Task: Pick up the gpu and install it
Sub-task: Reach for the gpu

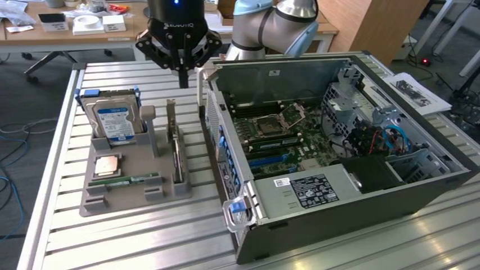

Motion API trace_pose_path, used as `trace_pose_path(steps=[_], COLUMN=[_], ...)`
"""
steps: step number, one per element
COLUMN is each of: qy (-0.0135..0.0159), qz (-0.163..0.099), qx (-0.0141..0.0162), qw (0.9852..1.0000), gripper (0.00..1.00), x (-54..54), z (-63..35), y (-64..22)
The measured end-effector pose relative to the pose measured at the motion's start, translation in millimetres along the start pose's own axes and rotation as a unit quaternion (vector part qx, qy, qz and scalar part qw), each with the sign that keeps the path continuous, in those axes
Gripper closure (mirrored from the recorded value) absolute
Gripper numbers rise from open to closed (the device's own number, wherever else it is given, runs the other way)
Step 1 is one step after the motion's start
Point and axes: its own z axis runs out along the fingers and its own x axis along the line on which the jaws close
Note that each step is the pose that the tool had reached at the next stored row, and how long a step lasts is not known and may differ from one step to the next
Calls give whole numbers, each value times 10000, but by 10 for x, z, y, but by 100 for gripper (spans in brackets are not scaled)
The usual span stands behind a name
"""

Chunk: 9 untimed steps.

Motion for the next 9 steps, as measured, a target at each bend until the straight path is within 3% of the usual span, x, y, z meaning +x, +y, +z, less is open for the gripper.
trace_pose_path(steps=[9], qy=[0], qz=[0], qx=[0], qw=[10000], gripper=[89], x=[88], z=[-2], y=[-7])
